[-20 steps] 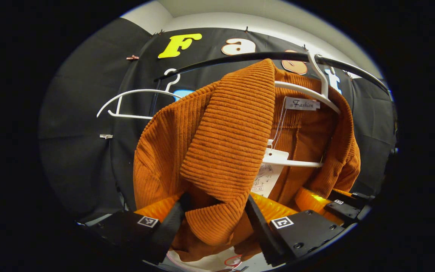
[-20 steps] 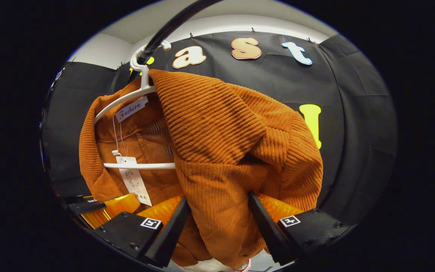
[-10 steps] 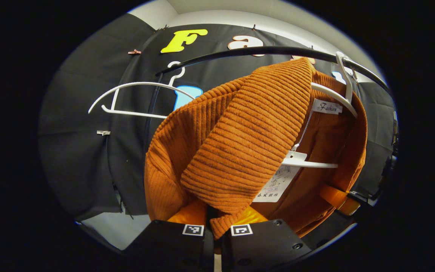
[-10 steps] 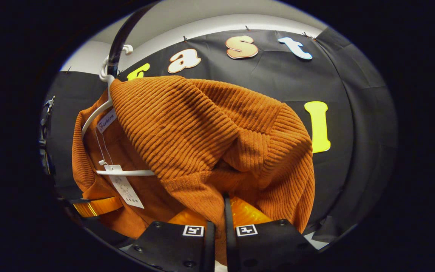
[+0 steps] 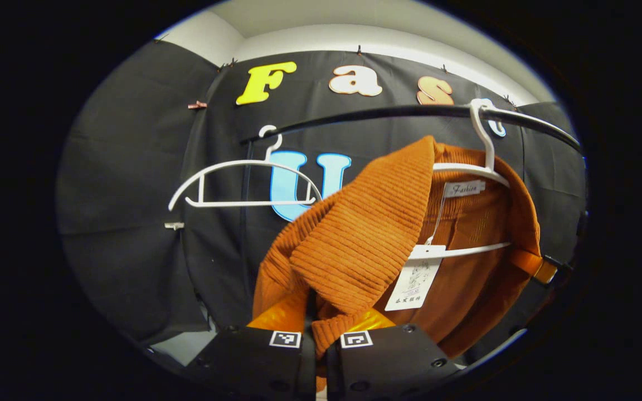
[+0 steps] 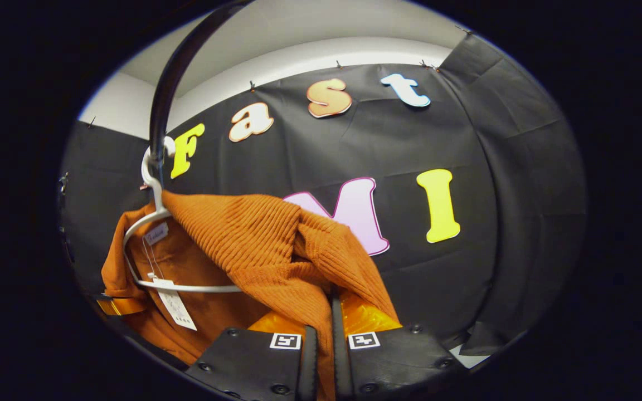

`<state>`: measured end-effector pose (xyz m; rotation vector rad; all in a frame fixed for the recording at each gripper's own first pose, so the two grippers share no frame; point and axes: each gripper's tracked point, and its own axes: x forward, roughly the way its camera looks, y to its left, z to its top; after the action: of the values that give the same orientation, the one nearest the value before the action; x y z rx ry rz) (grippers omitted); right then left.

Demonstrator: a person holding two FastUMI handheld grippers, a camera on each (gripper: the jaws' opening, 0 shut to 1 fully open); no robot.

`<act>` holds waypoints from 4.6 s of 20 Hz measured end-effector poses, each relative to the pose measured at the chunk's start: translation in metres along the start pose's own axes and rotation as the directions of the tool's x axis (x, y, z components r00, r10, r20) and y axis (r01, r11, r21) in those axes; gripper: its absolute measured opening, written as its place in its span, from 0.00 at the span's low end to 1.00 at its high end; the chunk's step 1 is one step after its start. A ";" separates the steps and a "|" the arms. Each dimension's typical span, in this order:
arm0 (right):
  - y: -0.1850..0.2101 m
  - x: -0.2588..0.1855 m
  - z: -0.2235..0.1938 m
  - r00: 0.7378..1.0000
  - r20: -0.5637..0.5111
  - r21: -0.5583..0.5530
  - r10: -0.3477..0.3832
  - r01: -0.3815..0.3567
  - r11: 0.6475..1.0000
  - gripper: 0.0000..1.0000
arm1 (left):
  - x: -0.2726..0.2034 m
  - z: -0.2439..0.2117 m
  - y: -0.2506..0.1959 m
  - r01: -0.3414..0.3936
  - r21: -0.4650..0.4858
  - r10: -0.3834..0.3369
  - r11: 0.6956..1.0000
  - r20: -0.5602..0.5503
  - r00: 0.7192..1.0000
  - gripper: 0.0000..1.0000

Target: Grasp the clothes on the hanger with both hands and then place them into the laundry hamper below.

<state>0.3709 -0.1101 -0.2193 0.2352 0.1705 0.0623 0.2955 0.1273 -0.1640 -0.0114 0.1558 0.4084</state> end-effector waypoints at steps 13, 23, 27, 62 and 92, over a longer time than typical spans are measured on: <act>-0.022 0.033 0.066 0.994 0.086 0.025 0.063 -0.066 0.998 0.16 | 0.007 0.102 0.035 -0.081 0.061 0.066 0.995 0.226 0.972 0.11; -0.016 0.034 0.120 0.975 0.171 0.008 0.142 -0.146 0.989 0.16 | 0.052 0.115 0.039 0.055 0.158 -0.081 0.986 0.168 0.982 0.11; -0.008 0.056 0.135 0.965 0.206 -0.022 0.164 -0.163 0.986 0.11 | 0.078 0.112 0.045 0.146 0.219 -0.169 0.965 0.093 0.981 0.12; 0.014 0.004 -0.194 0.862 -0.417 0.197 0.289 -0.225 0.954 0.16 | 0.064 -0.184 -0.011 0.232 -0.355 -0.355 0.906 -0.335 0.873 0.12; 0.050 -0.057 -0.321 0.666 -0.722 -0.027 0.187 -0.298 0.954 0.69 | 0.019 -0.303 -0.049 0.077 -0.327 -0.260 0.942 -0.564 0.783 0.72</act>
<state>0.2562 0.0063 -0.5056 0.0734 0.9233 0.4424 0.2865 0.0772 -0.4676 -0.4493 0.7257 0.2276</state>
